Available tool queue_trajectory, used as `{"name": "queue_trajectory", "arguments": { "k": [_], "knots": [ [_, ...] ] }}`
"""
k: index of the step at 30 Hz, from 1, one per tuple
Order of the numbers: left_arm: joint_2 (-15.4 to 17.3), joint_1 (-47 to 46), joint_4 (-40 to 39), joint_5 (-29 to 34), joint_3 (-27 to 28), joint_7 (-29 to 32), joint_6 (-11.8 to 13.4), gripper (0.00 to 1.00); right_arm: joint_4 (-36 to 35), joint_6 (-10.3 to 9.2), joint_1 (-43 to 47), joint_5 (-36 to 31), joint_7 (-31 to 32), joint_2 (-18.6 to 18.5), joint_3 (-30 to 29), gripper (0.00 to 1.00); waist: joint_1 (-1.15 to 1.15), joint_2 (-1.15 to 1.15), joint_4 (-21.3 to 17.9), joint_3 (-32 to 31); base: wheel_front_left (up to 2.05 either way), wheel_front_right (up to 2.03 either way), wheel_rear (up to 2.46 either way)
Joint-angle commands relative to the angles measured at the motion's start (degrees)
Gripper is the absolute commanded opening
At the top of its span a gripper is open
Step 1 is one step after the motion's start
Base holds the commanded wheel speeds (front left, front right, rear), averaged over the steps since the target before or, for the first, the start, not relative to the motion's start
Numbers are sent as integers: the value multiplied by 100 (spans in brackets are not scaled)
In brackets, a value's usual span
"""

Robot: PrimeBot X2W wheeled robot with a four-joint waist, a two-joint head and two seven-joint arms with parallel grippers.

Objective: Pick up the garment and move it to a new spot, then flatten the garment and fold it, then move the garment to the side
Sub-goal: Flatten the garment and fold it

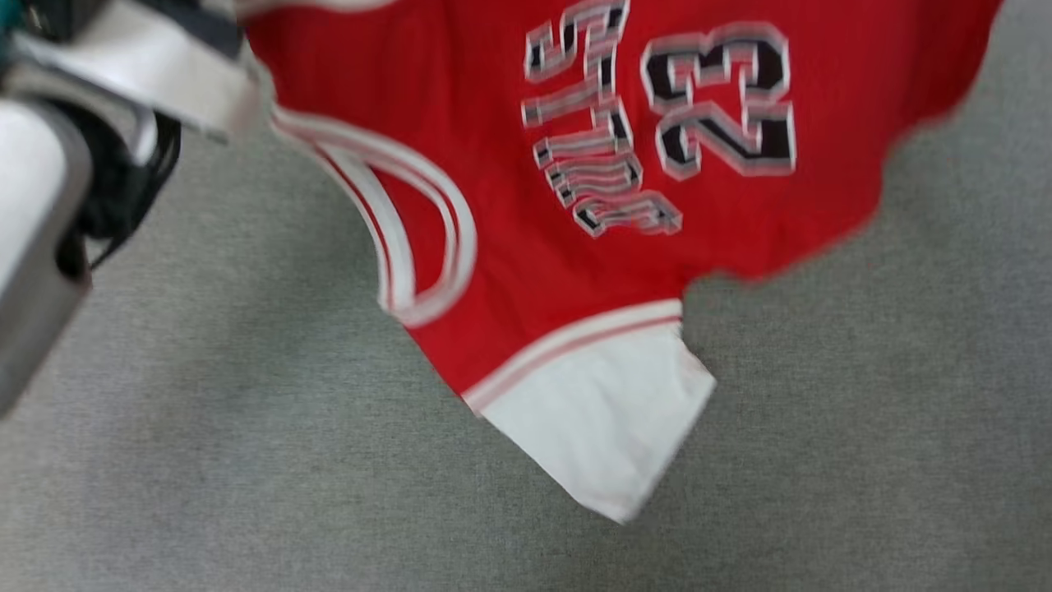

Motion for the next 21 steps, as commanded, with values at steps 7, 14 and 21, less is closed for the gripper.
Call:
{"name": "queue_trajectory", "arguments": {
  "k": [7,14,21],
  "knots": [
    [-467,-1958,815,357,130,221,-525,0,816,-6,-1583,-563,-262,402,-31,0,0,0,-36,766,0,0,0],
    [-920,-3984,1979,631,269,130,-1025,0,1886,-6,-3420,-1082,-681,496,321,0,0,0,-31,1195,0,0,0],
    [-1206,-4797,2823,691,261,-112,-1292,0,2736,-6,-4105,-1130,-1116,768,616,0,0,0,-26,1321,0,0,0]
  ]
}}
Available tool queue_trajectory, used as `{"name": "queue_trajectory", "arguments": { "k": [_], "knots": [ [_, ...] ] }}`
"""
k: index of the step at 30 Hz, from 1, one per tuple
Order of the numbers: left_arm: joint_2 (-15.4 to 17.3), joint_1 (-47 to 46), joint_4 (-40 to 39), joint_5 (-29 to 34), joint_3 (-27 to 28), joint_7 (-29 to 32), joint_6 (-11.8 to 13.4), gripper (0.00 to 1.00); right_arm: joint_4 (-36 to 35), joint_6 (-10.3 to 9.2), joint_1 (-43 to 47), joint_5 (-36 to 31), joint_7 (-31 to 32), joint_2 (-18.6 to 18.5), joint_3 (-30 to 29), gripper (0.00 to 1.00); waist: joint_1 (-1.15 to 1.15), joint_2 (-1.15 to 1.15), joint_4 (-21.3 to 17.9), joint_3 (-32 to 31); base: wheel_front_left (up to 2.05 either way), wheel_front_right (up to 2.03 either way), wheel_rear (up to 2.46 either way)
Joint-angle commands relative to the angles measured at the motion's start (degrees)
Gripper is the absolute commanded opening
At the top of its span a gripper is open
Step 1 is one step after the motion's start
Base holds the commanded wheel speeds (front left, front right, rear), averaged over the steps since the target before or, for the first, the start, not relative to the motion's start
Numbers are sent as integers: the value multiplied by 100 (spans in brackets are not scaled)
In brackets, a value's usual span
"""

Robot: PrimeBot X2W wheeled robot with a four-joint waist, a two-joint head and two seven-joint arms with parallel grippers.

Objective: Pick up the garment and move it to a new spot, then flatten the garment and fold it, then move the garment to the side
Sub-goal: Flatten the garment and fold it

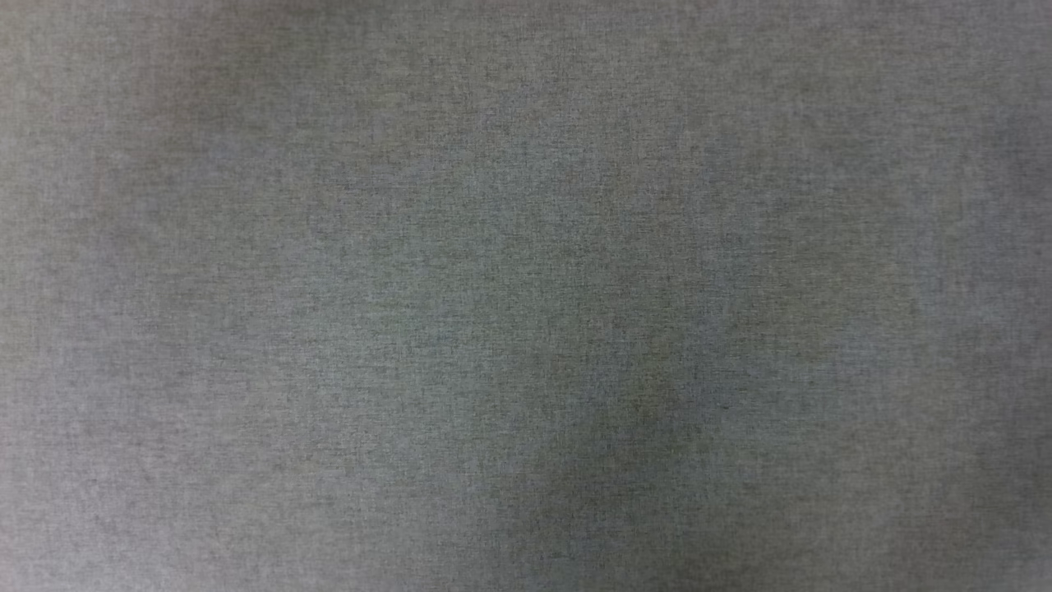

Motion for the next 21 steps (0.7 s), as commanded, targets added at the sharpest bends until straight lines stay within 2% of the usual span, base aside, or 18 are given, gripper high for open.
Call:
{"name": "queue_trajectory", "arguments": {
  "k": [1,7,13,17,21],
  "knots": [
    [-49,-34,166,11,-34,-72,-40,0,162,-6,-70,43,-80,73,123,0,-1,0,19,24,0,0,0],
    [-154,363,813,-123,-229,-354,-229,0,690,-6,273,320,-372,144,617,0,-1,0,49,62,0,0,0],
    [-177,1200,1233,-360,-393,-657,-327,0,934,-6,968,777,-707,199,1246,0,-1,0,50,4,0,0,0],
    [-120,1978,1234,-556,-383,-817,-341,0,938,-6,1559,1102,-970,192,1633,0,-1,0,64,-151,0,0,0],
    [-40,2960,911,-644,-383,-880,-201,0,763,-7,2246,1496,-1216,47,1928,0,-1,0,105,-389,0,0,0]
  ]
}}
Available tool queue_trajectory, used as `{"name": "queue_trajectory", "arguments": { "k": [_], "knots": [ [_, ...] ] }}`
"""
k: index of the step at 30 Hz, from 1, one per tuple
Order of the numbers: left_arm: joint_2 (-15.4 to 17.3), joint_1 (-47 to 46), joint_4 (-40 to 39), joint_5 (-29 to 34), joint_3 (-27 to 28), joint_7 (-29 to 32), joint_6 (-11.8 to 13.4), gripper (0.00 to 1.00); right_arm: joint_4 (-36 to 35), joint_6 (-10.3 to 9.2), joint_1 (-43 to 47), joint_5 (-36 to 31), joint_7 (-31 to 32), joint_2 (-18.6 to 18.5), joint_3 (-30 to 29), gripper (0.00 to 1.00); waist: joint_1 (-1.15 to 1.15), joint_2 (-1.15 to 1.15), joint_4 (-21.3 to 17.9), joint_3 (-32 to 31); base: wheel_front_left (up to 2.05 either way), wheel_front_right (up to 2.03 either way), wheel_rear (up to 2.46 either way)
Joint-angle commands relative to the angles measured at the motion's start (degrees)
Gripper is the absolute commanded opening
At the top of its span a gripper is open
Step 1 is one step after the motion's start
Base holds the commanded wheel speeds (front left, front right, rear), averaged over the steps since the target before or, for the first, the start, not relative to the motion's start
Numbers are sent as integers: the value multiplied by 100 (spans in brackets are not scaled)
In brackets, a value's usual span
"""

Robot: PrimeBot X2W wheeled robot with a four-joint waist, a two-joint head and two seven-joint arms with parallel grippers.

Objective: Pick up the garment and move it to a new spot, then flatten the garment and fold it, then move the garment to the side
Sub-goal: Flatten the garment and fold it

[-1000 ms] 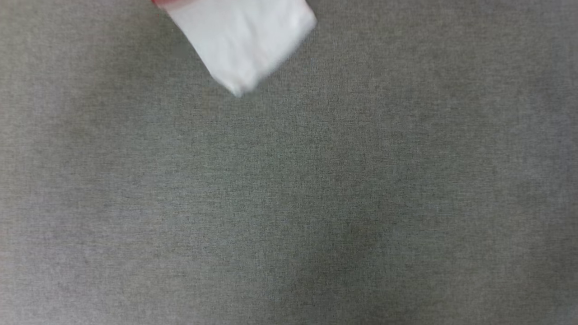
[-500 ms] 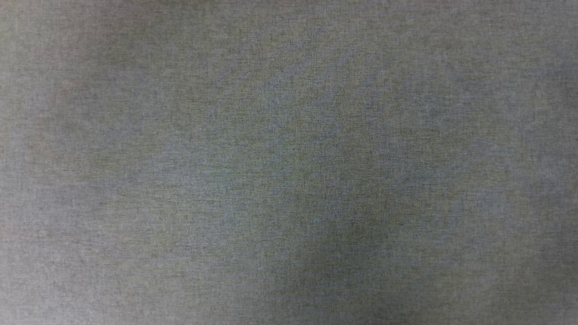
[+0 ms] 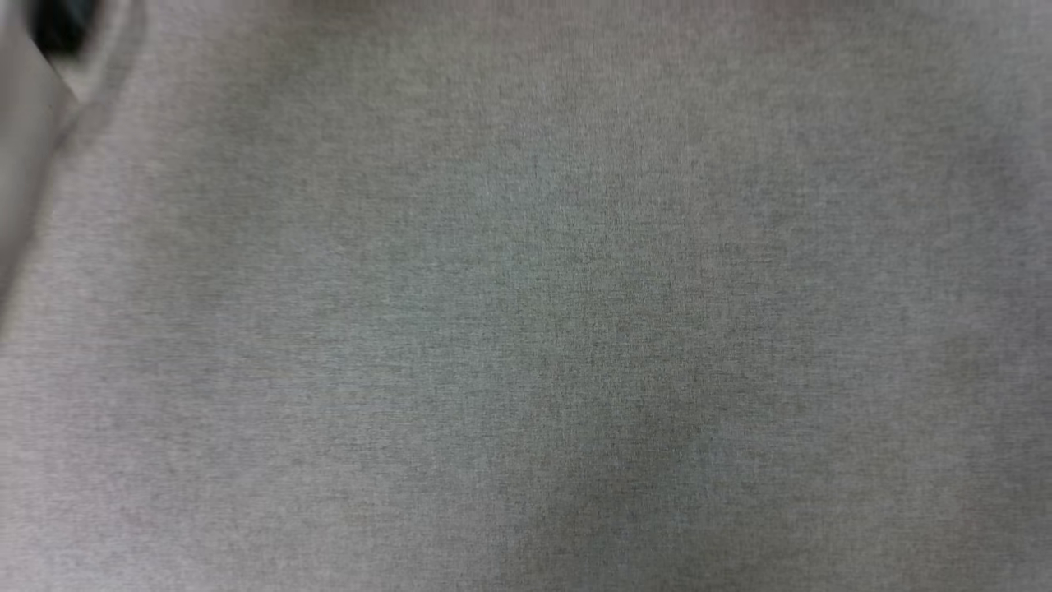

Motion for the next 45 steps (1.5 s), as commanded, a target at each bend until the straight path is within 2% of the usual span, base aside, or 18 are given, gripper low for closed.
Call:
{"name": "queue_trajectory", "arguments": {
  "k": [1,4,15,18,19,23,27,35,38,45],
  "knots": [
    [64,495,-217,-59,24,-32,107,0,-114,-7,355,149,-125,-156,72,0,0,0,44,-200,0,0,0],
    [194,1404,-741,-135,52,-47,323,0,-343,-6,937,358,-240,-316,247,0,0,0,54,-448,0,0,0],
    [800,4746,-2815,-528,15,-44,1392,0,-1162,-6,3002,941,-411,-1020,848,0,0,0,-17,-1439,0,0,0],
    [1047,5530,-3284,-718,7,-7,1688,0,-1333,-6,3540,1015,-376,-1159,923,0,0,0,-58,-1712,0,0,0],
    [1047,5530,-3284,-718,7,-7,1688,0,-1333,-6,3540,1015,-376,-1159,923,0,0,0,-58,-1712,0,0,0],
    [1308,6522,-3847,-982,-76,75,2039,0,-1523,-6,4280,1112,-439,-1376,908,0,0,0,-50,-2055,0,0,0],
    [1397,7269,-4194,-1221,-167,101,2326,0,-1737,-6,5076,1258,-480,-1638,768,0,0,0,-17,-2357,0,0,0],
    [1381,8396,-4467,-1633,-510,239,2586,0,-2436,-6,6779,1384,-342,-2126,146,0,0,0,8,-2797,0,0,0],
    [1485,8673,-4508,-1738,-573,310,2664,0,-2701,-6,7391,1384,-259,-2212,-227,0,0,0,18,-2895,0,0,0],
    [1512,8902,-4647,-1910,-748,585,2625,0,-3297,-6,8488,1106,116,-2129,-1060,0,0,0,32,-2986,0,0,0]
  ]
}}
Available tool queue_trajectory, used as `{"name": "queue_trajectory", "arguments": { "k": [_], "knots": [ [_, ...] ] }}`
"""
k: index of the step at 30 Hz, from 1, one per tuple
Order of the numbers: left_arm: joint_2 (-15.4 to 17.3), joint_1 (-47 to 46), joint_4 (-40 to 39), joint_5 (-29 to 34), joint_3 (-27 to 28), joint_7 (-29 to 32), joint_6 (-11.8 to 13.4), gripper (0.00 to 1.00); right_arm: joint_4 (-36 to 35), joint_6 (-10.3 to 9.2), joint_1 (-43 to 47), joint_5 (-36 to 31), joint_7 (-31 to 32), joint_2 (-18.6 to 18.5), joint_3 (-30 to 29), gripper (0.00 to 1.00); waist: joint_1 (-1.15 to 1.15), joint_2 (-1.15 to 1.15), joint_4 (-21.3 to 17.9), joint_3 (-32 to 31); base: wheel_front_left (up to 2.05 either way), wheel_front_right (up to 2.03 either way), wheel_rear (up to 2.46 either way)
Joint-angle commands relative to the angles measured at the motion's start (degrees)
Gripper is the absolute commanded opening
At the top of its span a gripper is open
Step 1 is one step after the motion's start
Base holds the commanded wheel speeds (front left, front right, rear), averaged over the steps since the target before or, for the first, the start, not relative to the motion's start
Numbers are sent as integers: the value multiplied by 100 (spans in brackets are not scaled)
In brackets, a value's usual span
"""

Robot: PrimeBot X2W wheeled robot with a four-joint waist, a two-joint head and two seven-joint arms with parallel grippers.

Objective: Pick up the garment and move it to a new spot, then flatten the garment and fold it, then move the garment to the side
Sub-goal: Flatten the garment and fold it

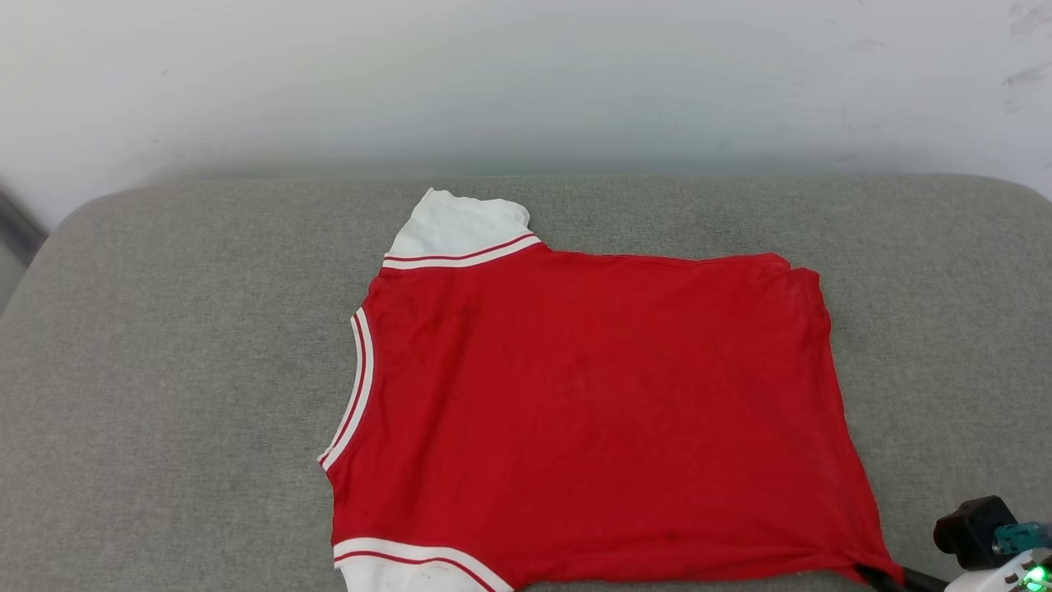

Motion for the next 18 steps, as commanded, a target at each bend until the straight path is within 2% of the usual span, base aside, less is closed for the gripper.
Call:
{"name": "queue_trajectory", "arguments": {
  "k": [1,8,18],
  "knots": [
    [1,-39,4,42,-3,18,-10,0,-103,-6,122,-91,70,75,-143,0,2,0,1,-2,0,0,0],
    [56,-679,155,423,94,-43,-131,0,-547,-6,334,-463,401,422,-916,0,2,0,29,72,0,0,0],
    [77,-2050,429,917,389,11,-477,0,-1100,-6,-93,-740,799,734,-1605,0,2,0,-92,586,0,0,0]
  ]
}}
